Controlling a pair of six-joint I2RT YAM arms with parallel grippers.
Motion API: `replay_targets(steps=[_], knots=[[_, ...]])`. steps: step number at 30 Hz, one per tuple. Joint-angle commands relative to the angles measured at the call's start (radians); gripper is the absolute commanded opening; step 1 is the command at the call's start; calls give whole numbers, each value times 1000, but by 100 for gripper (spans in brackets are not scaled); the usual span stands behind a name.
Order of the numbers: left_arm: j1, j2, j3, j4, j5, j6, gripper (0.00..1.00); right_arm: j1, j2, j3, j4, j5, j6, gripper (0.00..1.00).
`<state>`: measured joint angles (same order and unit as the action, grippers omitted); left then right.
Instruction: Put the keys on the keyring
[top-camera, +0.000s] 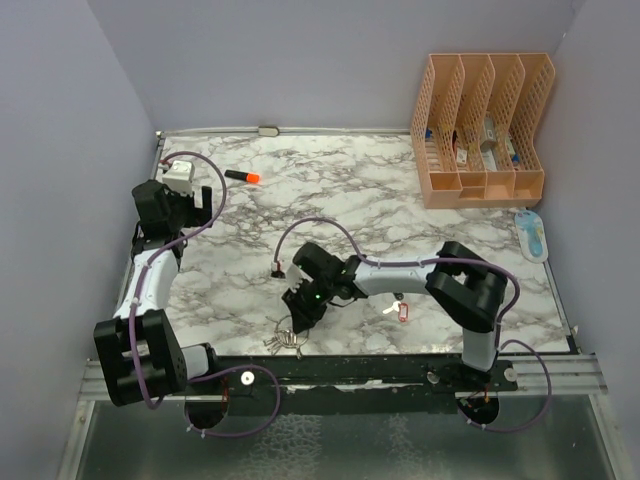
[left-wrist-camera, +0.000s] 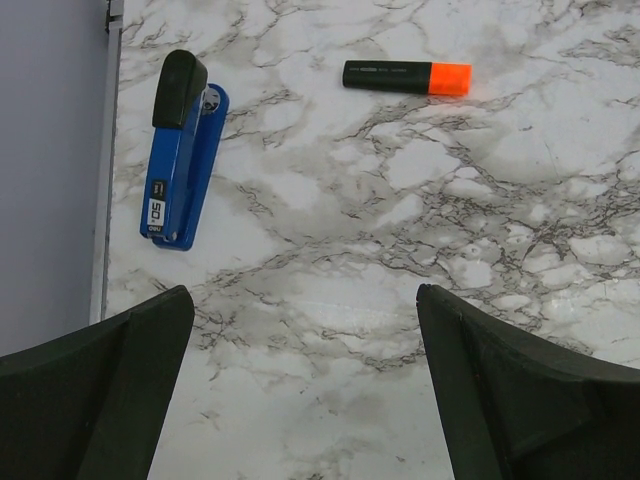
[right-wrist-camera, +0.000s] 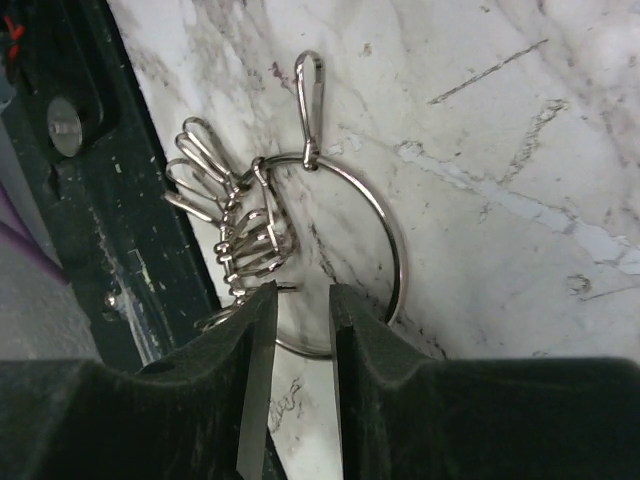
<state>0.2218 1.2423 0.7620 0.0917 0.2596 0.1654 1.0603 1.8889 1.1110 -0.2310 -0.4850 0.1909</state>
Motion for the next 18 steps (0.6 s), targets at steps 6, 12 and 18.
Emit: replay_targets(steps=[6, 12, 18], knots=[[14, -14, 10, 1, 22, -21, 97, 7, 64, 43, -5, 129, 49, 29], [17, -11, 7, 2, 39, -24, 97, -36, 74, 37, -52, 259, 75, 28], [16, -12, 2, 4, 74, -29, 97, -139, 20, 5, -72, 346, 71, 27]])
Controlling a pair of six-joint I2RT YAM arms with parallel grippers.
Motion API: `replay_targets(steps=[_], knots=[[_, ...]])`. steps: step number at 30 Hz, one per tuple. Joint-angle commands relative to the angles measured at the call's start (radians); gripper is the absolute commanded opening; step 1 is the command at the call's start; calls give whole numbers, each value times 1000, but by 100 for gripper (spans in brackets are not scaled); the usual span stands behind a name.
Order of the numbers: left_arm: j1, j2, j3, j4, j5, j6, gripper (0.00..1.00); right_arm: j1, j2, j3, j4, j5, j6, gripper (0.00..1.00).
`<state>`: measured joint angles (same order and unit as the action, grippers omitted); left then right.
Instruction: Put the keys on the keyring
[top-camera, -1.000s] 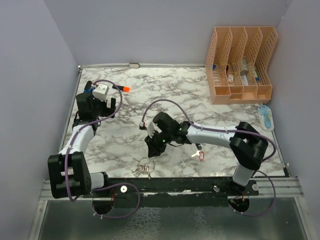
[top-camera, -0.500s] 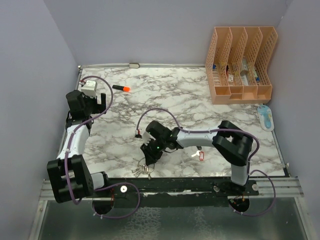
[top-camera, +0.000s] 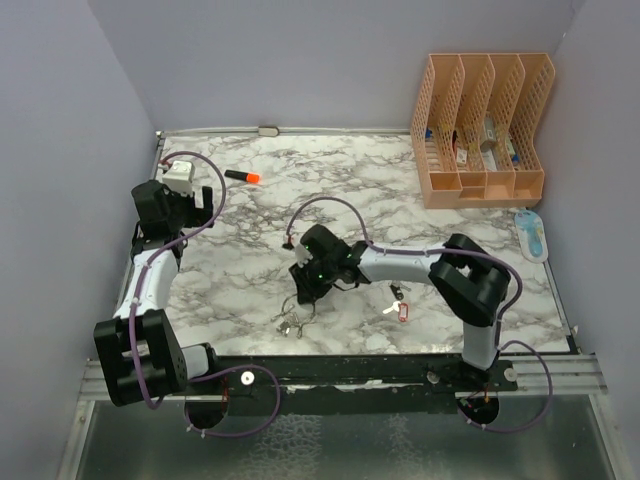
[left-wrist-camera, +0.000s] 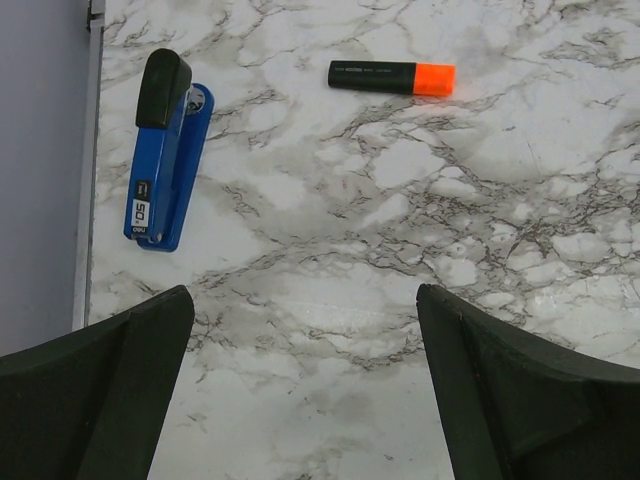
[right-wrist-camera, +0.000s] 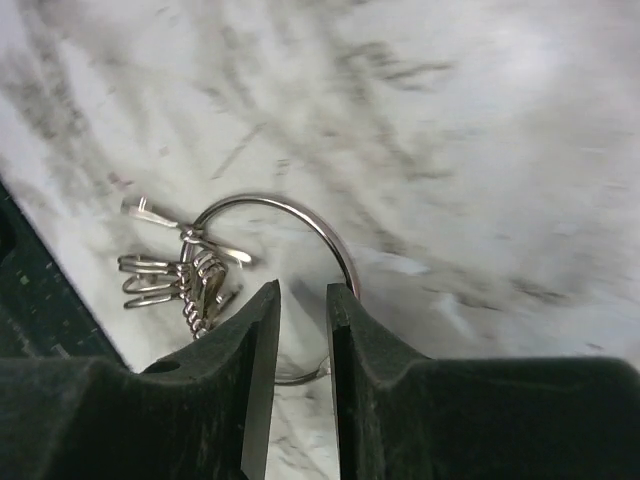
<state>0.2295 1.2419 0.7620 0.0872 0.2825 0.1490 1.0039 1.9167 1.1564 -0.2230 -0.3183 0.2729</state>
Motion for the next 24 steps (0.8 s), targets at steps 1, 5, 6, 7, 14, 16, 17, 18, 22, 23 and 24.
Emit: replay_targets(steps=[1, 5, 6, 7, 14, 16, 17, 18, 22, 23, 24], knots=[[8, -11, 2, 10, 58, -14, 97, -102, -16, -43, -87, 192, -20, 27], [10, -6, -3, 14, 91, -19, 97, -157, -43, -39, -131, 237, -67, 26], [8, -4, -4, 14, 98, -20, 97, -166, -48, -37, -143, 243, -75, 26], [8, -3, -5, 15, 107, -21, 97, -171, -53, -37, -153, 242, -83, 25], [8, 4, -12, 20, 146, -26, 97, -174, -64, -32, -193, 180, -88, 22], [9, 4, -15, 20, 151, -27, 97, -173, -90, -29, -199, 168, -90, 21], [8, 4, -15, 20, 156, -27, 97, -172, -114, -31, -194, 169, -97, 21], [9, 4, -16, 20, 161, -28, 97, -172, -141, -33, -183, 170, -114, 20], [9, 12, -18, 23, 179, -34, 97, -169, -209, -17, -141, 155, -223, 18], [9, 15, -17, 23, 180, -33, 97, -166, -210, -3, -139, 140, -250, 18], [9, 16, -17, 23, 179, -33, 97, -160, -207, 9, -134, 120, -284, 18]])
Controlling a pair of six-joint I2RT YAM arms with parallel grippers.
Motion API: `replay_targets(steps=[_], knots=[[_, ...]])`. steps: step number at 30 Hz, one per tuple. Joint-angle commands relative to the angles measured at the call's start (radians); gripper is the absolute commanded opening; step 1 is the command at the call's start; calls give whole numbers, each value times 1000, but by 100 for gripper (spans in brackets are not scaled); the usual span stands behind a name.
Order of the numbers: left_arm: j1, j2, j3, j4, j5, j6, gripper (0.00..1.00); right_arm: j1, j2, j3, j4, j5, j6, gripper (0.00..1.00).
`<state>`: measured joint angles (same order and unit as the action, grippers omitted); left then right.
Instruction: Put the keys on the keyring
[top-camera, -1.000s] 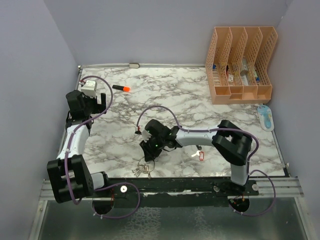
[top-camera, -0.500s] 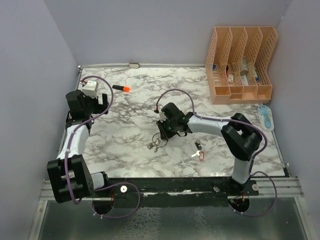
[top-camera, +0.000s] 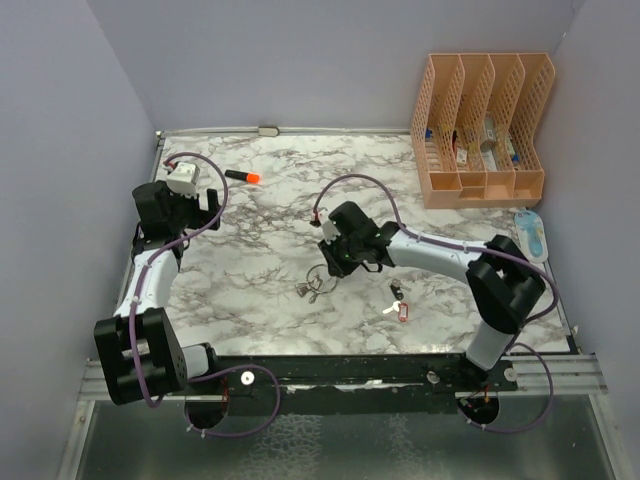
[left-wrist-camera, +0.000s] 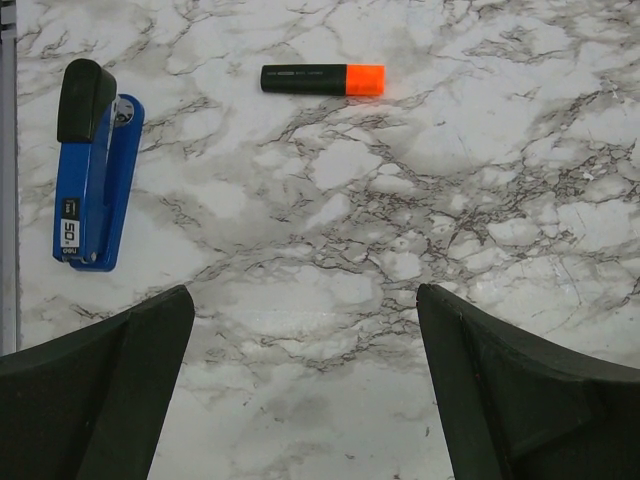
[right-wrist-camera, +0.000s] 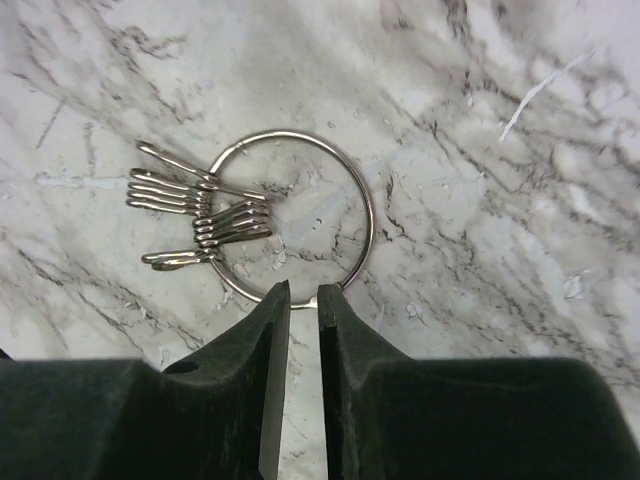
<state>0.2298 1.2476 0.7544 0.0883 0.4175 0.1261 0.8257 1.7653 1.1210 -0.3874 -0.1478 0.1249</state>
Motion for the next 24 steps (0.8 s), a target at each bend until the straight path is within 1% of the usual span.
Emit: replay_targets(steps=[1, 5, 9, 24], knots=[[8, 10, -9, 21, 45, -10, 97, 27, -51, 53, 41, -68, -167, 18], [8, 9, -9, 20, 42, -8, 97, 57, -20, 65, 97, -159, -274, 19], [8, 10, -8, 20, 40, -6, 97, 76, 33, 80, 130, -202, -335, 20], [8, 10, -11, 20, 32, -3, 97, 93, 165, 134, 186, -228, -419, 19]])
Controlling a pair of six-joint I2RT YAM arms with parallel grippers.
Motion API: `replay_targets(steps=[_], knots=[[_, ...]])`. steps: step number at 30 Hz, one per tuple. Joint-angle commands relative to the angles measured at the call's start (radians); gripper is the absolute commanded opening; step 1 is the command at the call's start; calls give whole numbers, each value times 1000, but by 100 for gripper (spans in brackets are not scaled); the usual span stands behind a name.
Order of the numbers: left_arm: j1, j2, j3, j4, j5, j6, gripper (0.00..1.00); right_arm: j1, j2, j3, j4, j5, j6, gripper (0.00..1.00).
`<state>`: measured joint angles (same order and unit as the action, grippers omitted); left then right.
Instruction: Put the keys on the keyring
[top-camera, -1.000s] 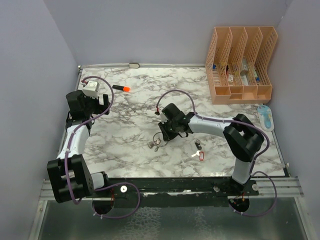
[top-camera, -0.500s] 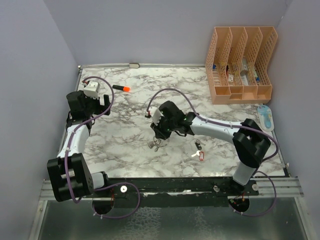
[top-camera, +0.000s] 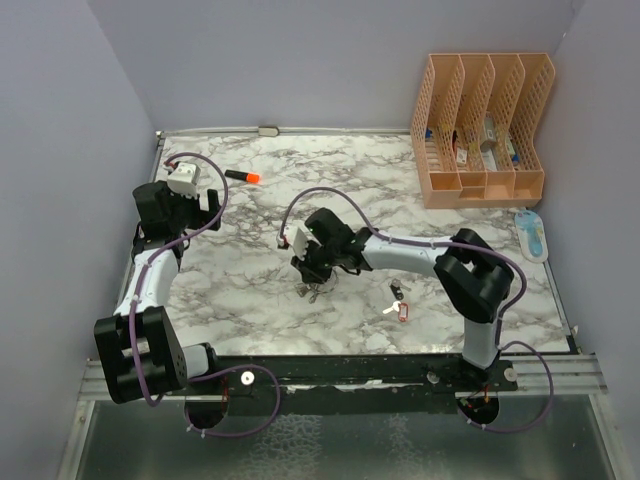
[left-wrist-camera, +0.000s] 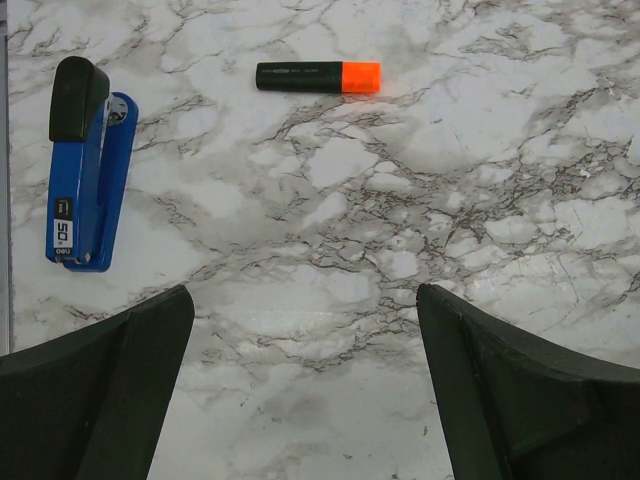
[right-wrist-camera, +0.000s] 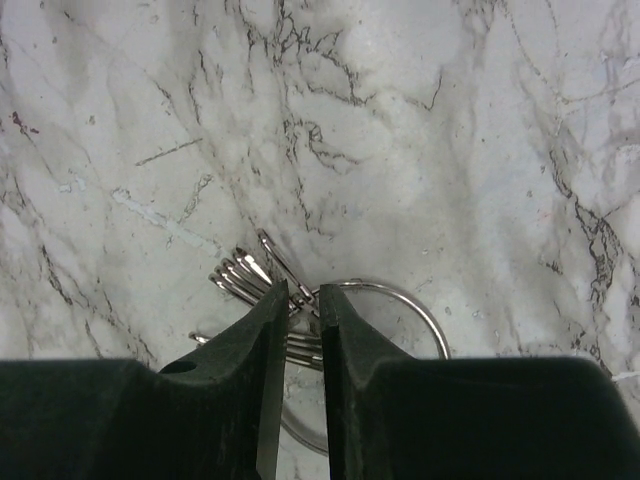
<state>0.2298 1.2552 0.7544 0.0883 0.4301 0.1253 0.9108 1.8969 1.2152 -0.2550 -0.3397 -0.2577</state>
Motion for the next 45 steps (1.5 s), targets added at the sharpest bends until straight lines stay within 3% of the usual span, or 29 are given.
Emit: replay_targets(steps=[1, 18, 31, 45], knots=[[9, 3, -11, 21, 18, -1, 97, 8, 39, 41, 55, -36, -37, 19], [9, 6, -13, 25, 21, -3, 97, 34, 85, -5, 70, -26, -57, 18], [8, 4, -16, 25, 17, -1, 97, 33, 152, -40, 109, 79, -70, 13], [8, 9, -20, 27, 26, 0, 97, -1, 88, -95, 50, 101, -73, 14]])
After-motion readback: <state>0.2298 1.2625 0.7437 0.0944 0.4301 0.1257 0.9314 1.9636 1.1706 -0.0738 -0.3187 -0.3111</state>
